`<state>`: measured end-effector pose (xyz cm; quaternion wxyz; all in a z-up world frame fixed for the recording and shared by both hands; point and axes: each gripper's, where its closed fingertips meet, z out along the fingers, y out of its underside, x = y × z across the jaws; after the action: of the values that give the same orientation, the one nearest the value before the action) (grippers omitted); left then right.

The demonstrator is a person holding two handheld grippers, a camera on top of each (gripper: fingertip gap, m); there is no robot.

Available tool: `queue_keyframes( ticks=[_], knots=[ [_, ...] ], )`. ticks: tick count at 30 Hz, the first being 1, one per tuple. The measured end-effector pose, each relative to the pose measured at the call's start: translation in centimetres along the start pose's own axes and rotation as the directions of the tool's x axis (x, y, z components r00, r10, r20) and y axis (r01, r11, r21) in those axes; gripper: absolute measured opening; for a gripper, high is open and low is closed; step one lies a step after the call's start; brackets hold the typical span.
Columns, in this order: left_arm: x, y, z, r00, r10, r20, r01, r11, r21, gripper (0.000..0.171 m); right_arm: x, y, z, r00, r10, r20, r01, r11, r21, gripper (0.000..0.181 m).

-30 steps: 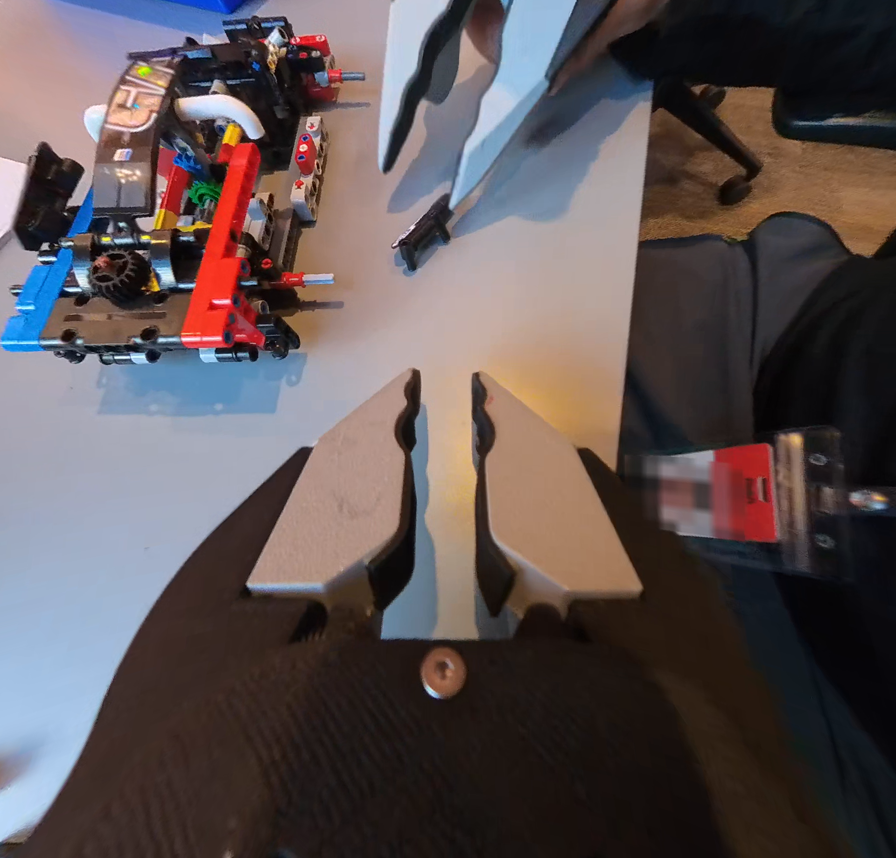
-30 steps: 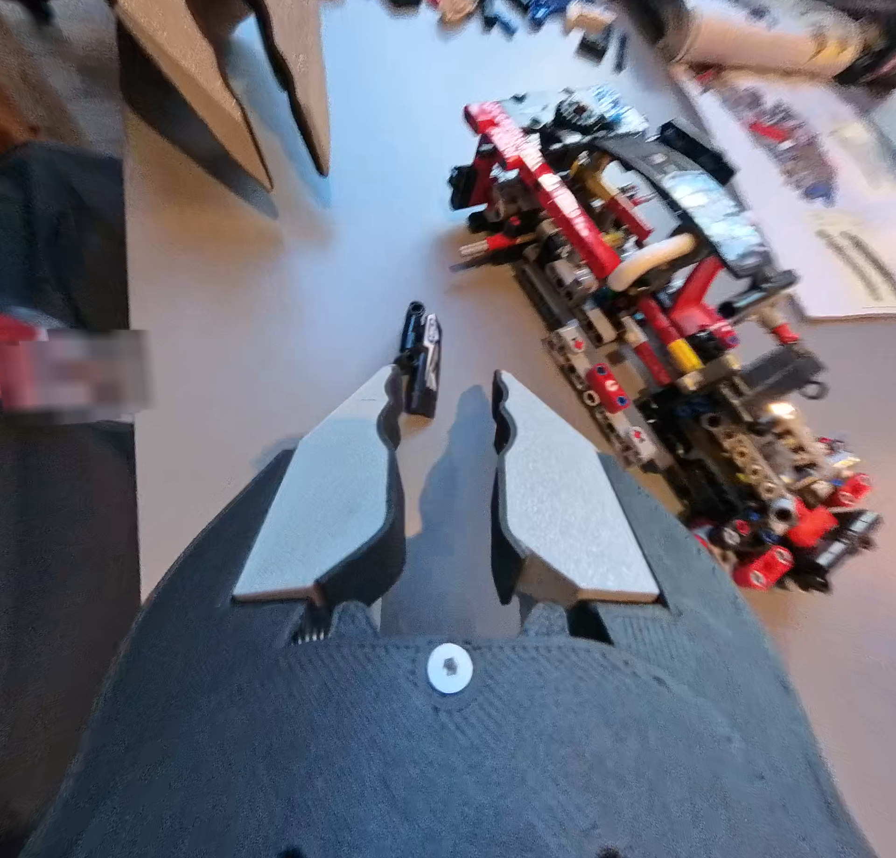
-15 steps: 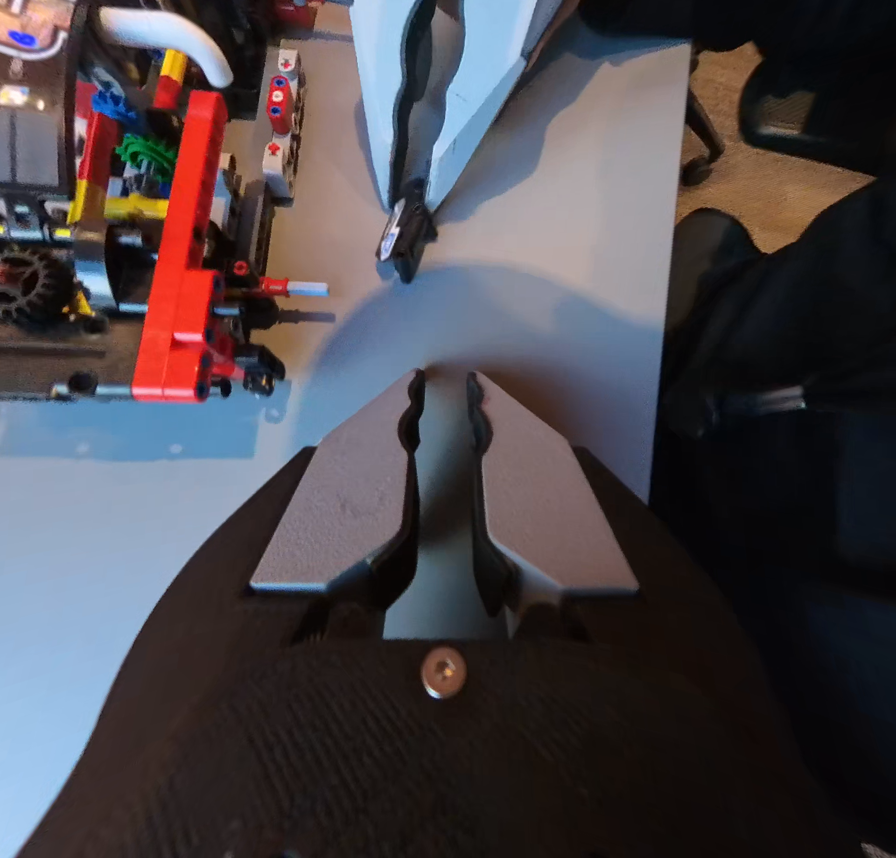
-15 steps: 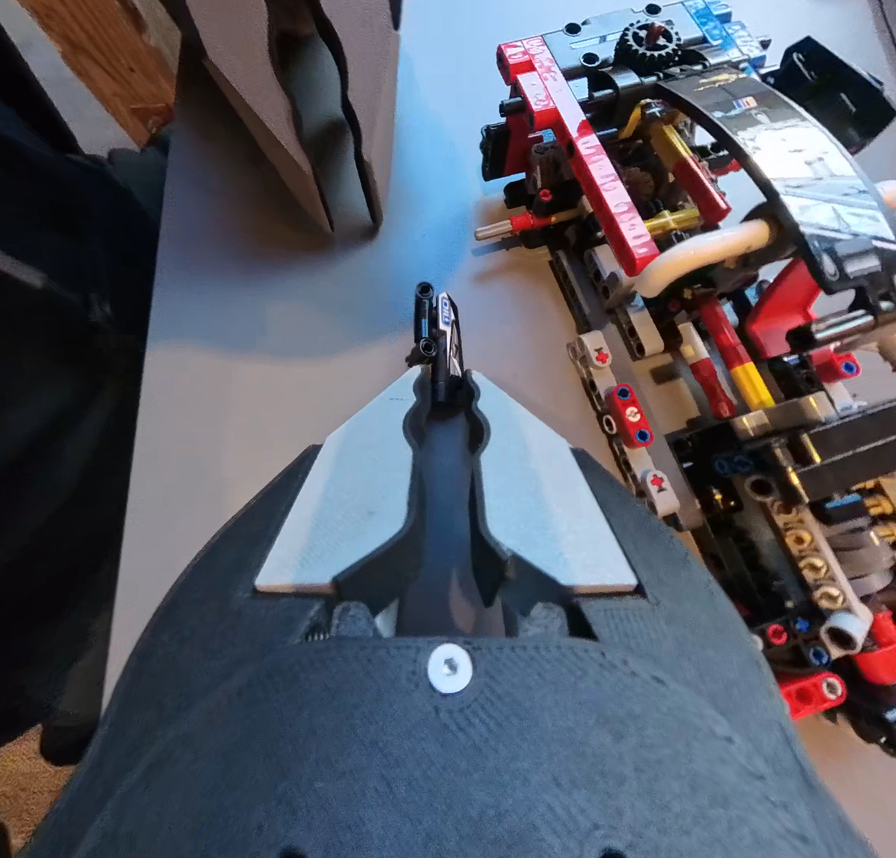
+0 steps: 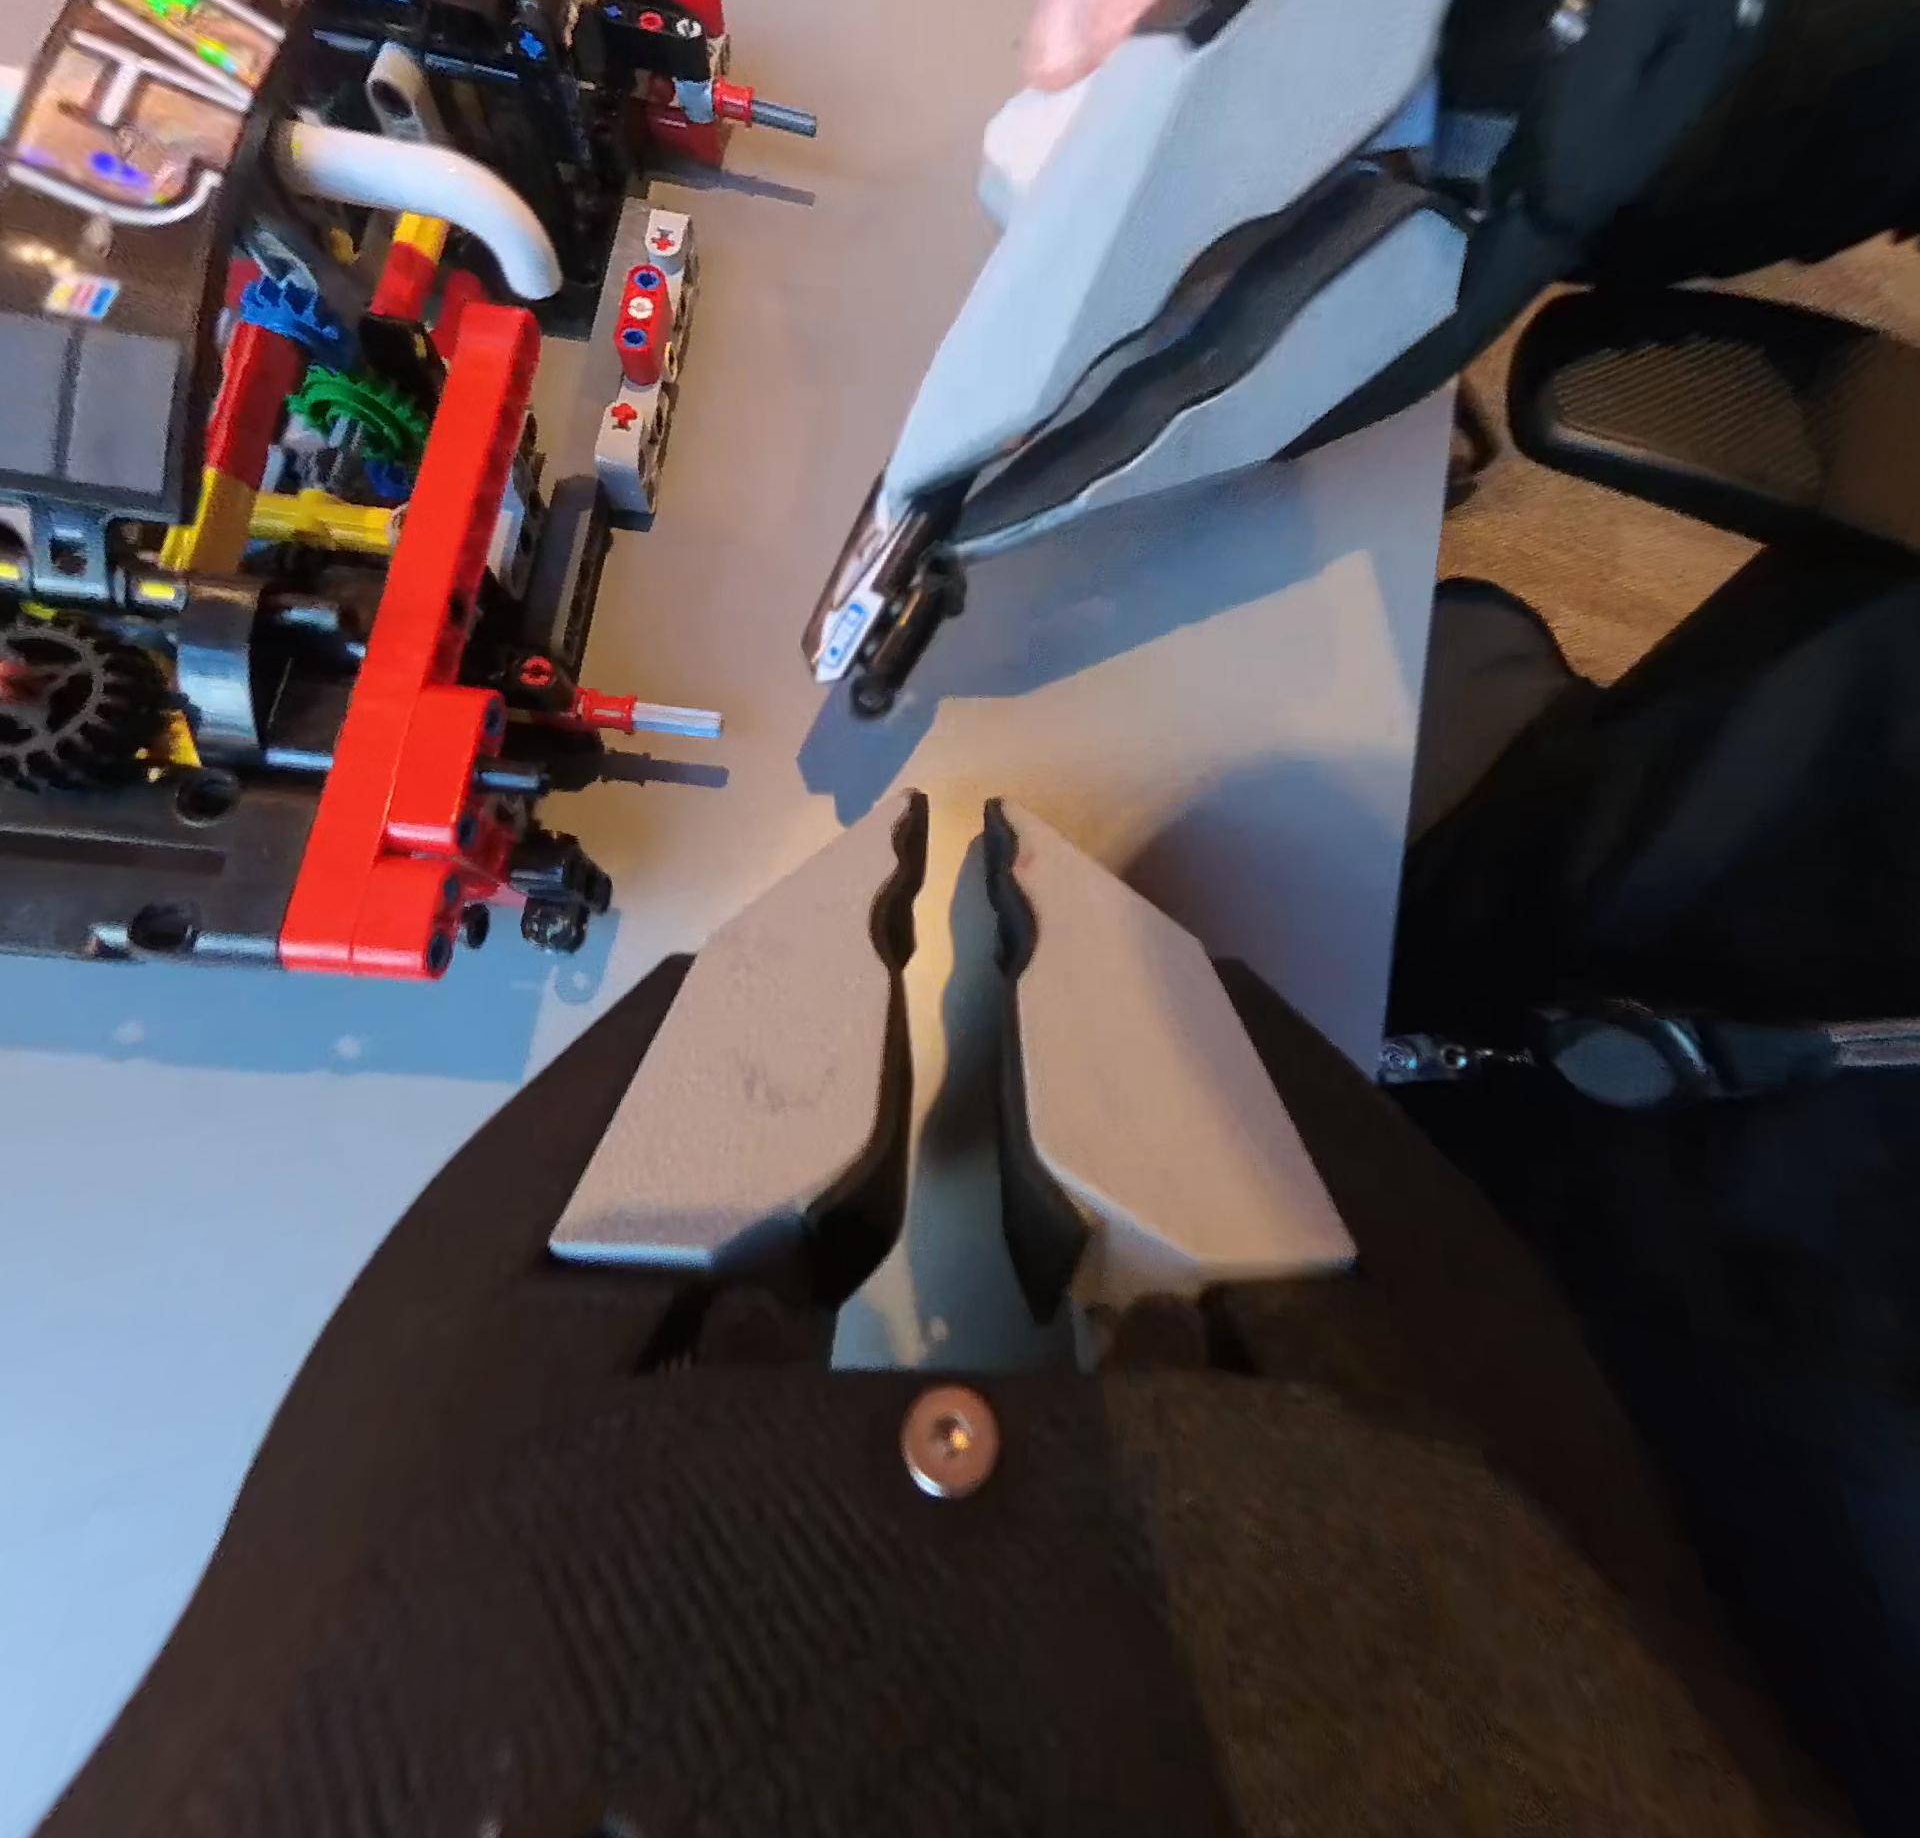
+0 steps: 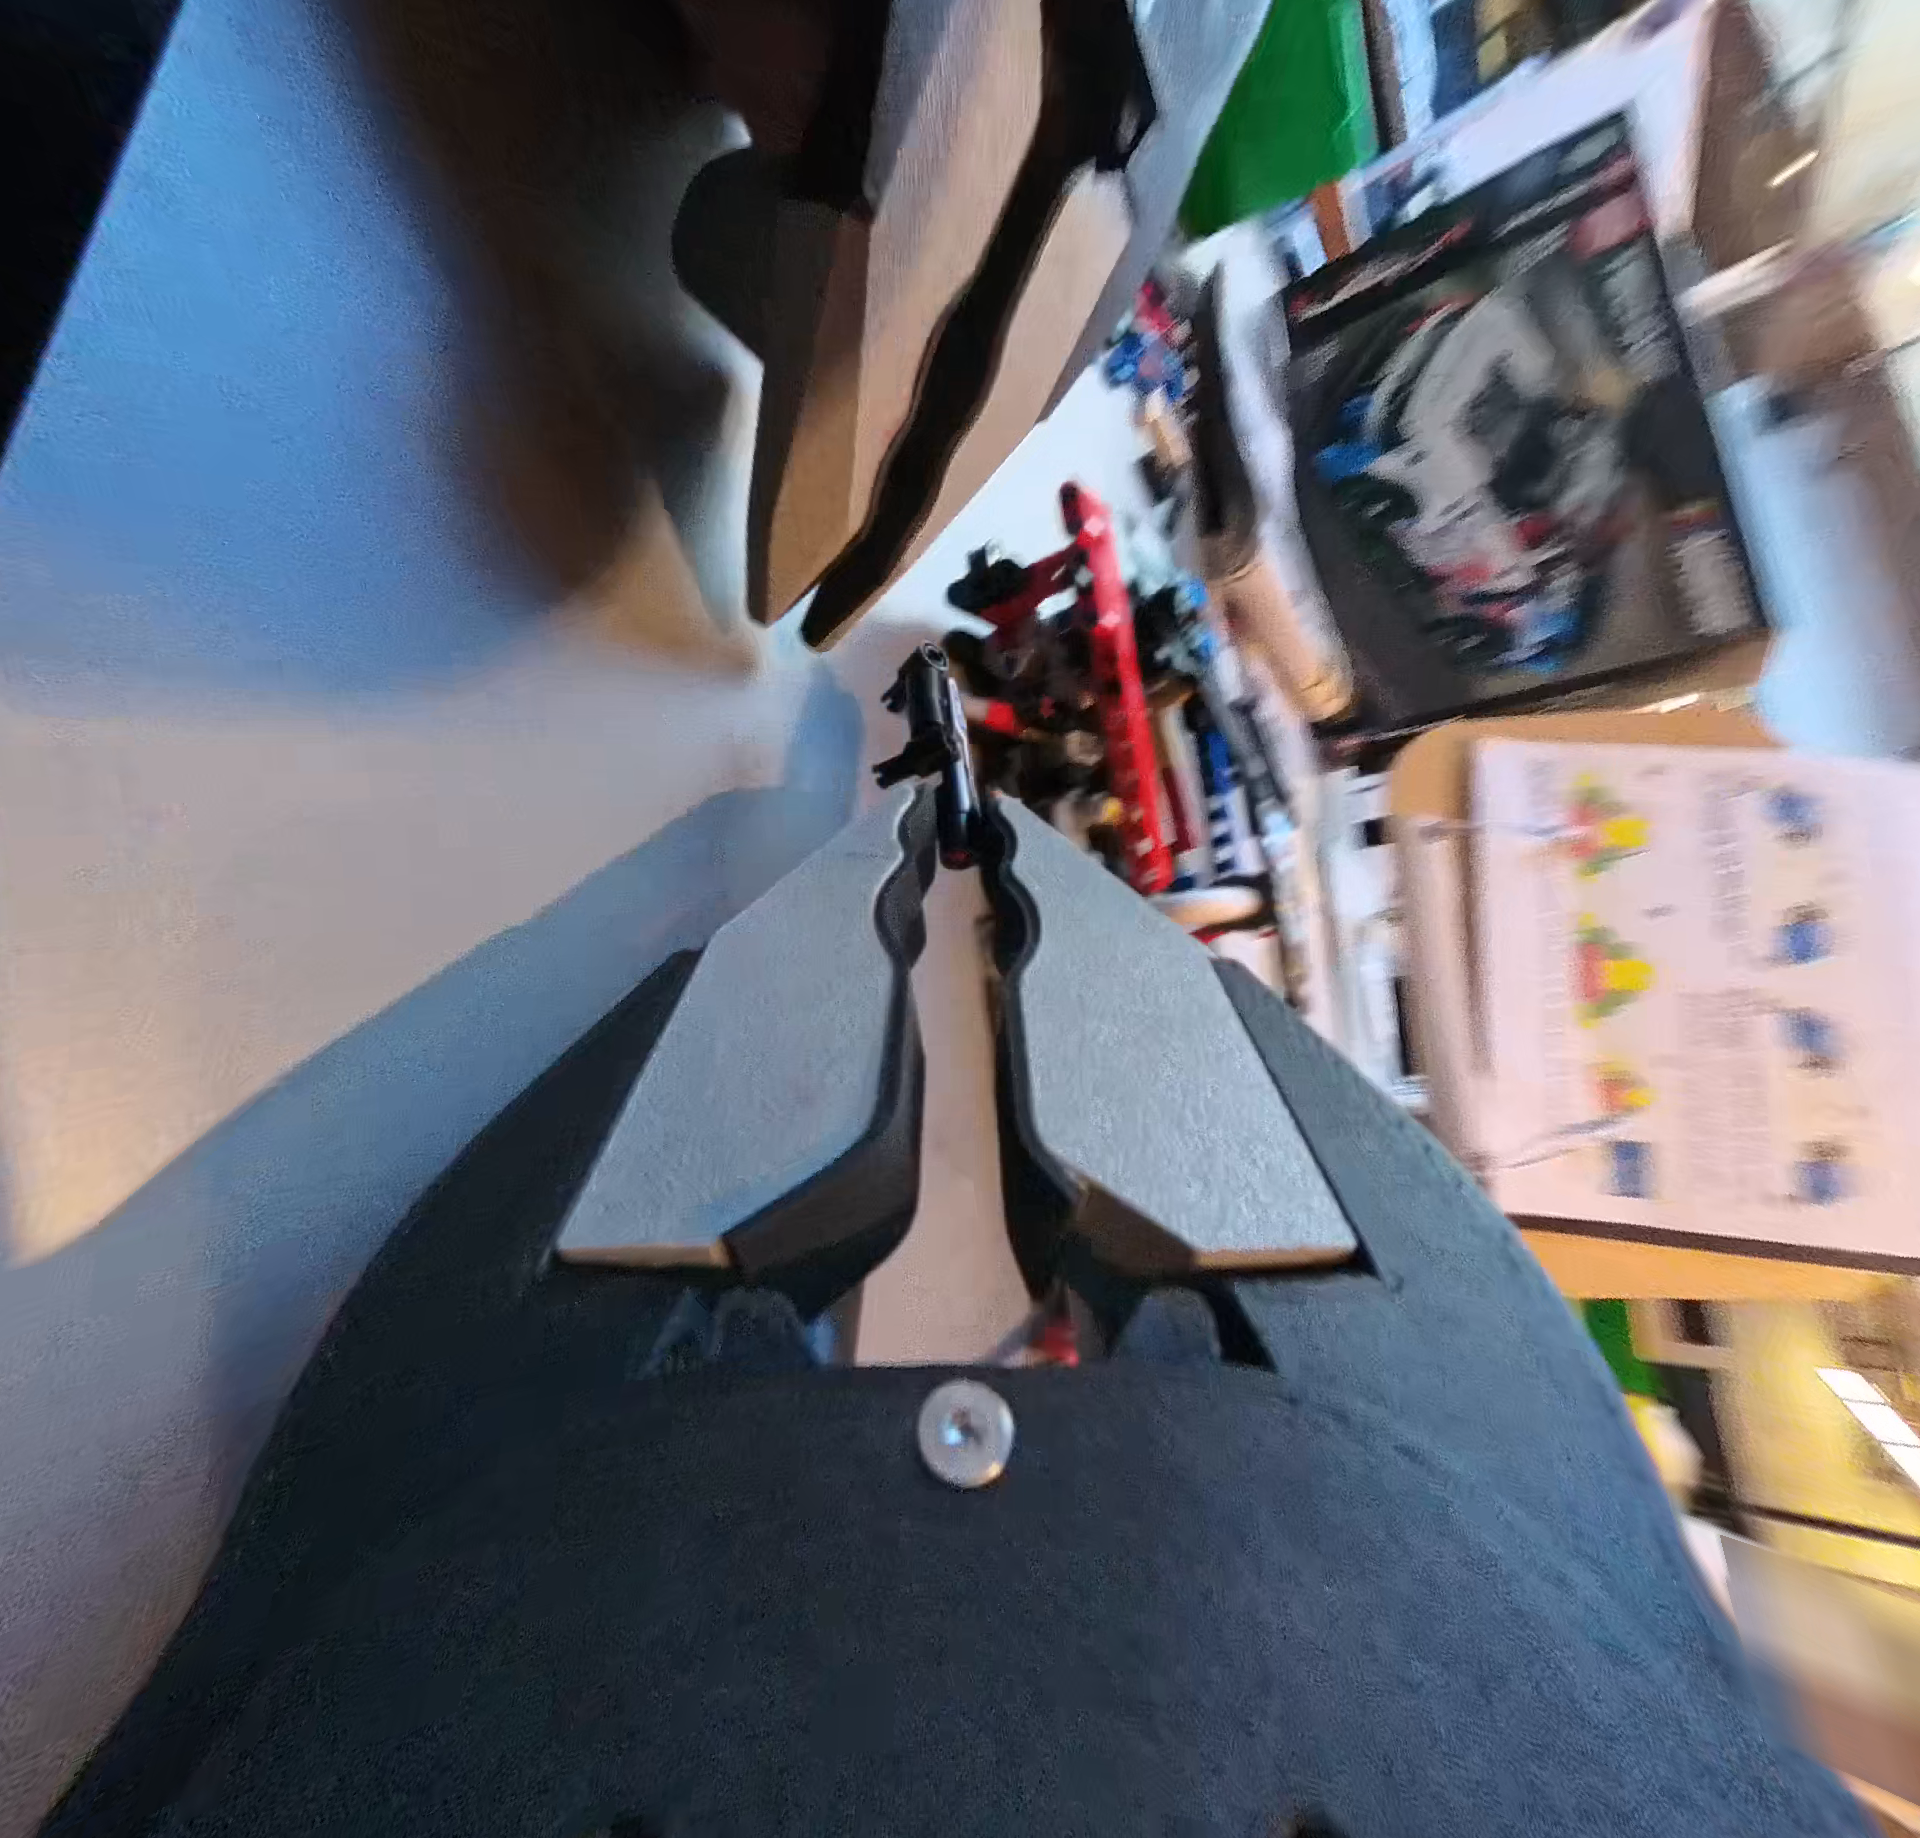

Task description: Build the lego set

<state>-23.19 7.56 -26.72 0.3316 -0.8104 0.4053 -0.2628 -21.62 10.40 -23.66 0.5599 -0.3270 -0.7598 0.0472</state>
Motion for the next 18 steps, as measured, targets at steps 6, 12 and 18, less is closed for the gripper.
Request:
queue_keyframes(
  ticks=[6, 12, 18],
  knots=[
    [1.2, -0.1, -1.8, 0.97, -0.157, -0.187, 0.17, 0.984, 0.051, 0.013, 0.2, -2.9, -0.9, 0.955, -0.235, -0.181, 0.25, 0.966, 0.062, 0.004],
    [2.4, -2.8, -4.7, 0.843, -0.267, -0.466, 0.389, 0.902, 0.189, 0.035, 0.8, -3.4, -0.8, 0.913, -0.311, -0.264, 0.341, 0.937, 0.077, 0.003],
    [1.8, -3.3, -5.3, 0.817, -0.298, -0.495, 0.458, 0.855, 0.242, 0.032, 1.3, -4.8, -1.6, 0.894, -0.307, -0.327, 0.363, 0.923, 0.126, 0.002]
  ],
)
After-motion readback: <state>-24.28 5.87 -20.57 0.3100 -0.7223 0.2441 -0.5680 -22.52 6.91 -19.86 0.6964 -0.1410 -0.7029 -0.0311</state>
